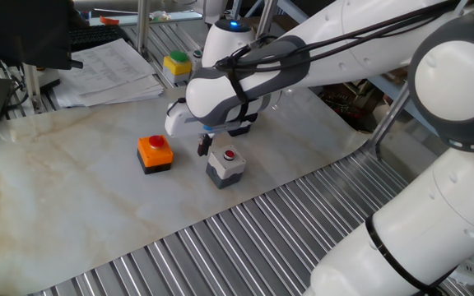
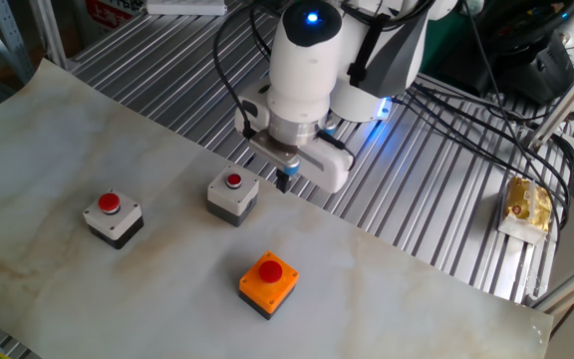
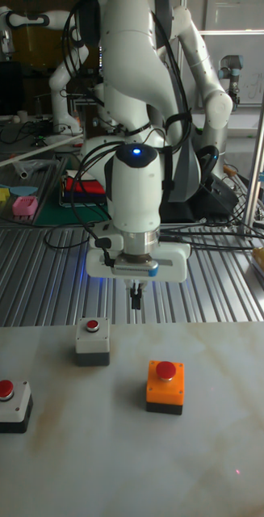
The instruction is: Press three buttons from left to right in sequence
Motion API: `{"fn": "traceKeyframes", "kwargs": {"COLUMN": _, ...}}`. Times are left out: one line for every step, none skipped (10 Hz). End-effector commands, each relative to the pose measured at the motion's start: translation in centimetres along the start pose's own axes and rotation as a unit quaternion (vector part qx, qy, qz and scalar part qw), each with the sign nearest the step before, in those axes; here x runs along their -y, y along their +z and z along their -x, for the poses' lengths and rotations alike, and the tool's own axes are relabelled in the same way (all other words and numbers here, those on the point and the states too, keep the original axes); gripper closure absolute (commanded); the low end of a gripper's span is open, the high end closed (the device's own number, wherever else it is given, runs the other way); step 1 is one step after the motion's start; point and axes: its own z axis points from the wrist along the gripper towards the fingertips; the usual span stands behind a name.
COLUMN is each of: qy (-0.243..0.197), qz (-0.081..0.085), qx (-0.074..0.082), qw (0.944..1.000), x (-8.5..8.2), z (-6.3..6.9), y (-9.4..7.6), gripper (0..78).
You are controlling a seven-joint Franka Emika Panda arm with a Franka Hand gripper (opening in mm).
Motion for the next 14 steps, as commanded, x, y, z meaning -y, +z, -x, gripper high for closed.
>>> {"fn": "traceKeyframes", "kwargs": {"qy": -0.047, "qz": 0.004, "qx": 0.015, "qw": 0.9988, "x": 0.0, "z": 0.07, "y": -0.1, "gripper": 76.4}}
{"fn": "traceKeyframes", "kwargs": {"qy": -0.044, "qz": 0.002, "qx": 0.015, "qw": 0.9989, "x": 0.0, "z": 0.07, "y": -0.1, "gripper": 76.4}}
{"fn": "traceKeyframes", "kwargs": {"qy": -0.05, "qz": -0.01, "qx": 0.003, "qw": 0.9987, "x": 0.0, "z": 0.07, "y": -0.1, "gripper": 76.4}}
{"fn": "traceKeyframes", "kwargs": {"qy": -0.049, "qz": -0.009, "qx": 0.006, "qw": 0.9988, "x": 0.0, "z": 0.07, "y": -0.1, "gripper": 76.4}}
{"fn": "traceKeyframes", "kwargs": {"qy": -0.045, "qz": -0.007, "qx": 0.004, "qw": 0.9989, "x": 0.0, "z": 0.07, "y": -0.1, "gripper": 76.4}}
{"fn": "traceKeyframes", "kwargs": {"qy": -0.037, "qz": -0.006, "qx": 0.006, "qw": 0.9993, "x": 0.0, "z": 0.07, "y": -0.1, "gripper": 76.4}}
{"fn": "traceKeyframes", "kwargs": {"qy": -0.03, "qz": -0.006, "qx": 0.007, "qw": 0.9995, "x": 0.0, "z": 0.07, "y": -0.1, "gripper": 76.4}}
{"fn": "traceKeyframes", "kwargs": {"qy": -0.02, "qz": -0.006, "qx": 0.006, "qw": 0.9998, "x": 0.0, "z": 0.07, "y": -0.1, "gripper": 76.4}}
{"fn": "traceKeyframes", "kwargs": {"qy": -0.019, "qz": -0.006, "qx": 0.003, "qw": 0.9998, "x": -0.05, "z": 0.04, "y": -0.13, "gripper": 76.4}}
{"fn": "traceKeyframes", "kwargs": {"qy": -0.014, "qz": -0.006, "qx": 0.0, "qw": 0.9999, "x": -0.23, "z": -0.04, "y": -0.22, "gripper": 76.4}}
{"fn": "traceKeyframes", "kwargs": {"qy": -0.008, "qz": -0.006, "qx": 0.0, "qw": 0.9999, "x": -0.34, "z": -0.09, "y": -0.28, "gripper": 76.4}}
{"fn": "traceKeyframes", "kwargs": {"qy": -0.009, "qz": -0.007, "qx": 0.0, "qw": 0.9999, "x": -0.35, "z": -0.09, "y": -0.28, "gripper": 76.4}}
{"fn": "traceKeyframes", "kwargs": {"qy": -0.01, "qz": -0.005, "qx": -0.001, "qw": 0.9999, "x": -0.36, "z": -0.09, "y": -0.26, "gripper": 76.4}}
{"fn": "traceKeyframes", "kwargs": {"qy": -0.008, "qz": 0.0, "qx": -0.001, "qw": 1.0, "x": -0.45, "z": -0.06, "y": -0.18, "gripper": 76.4}}
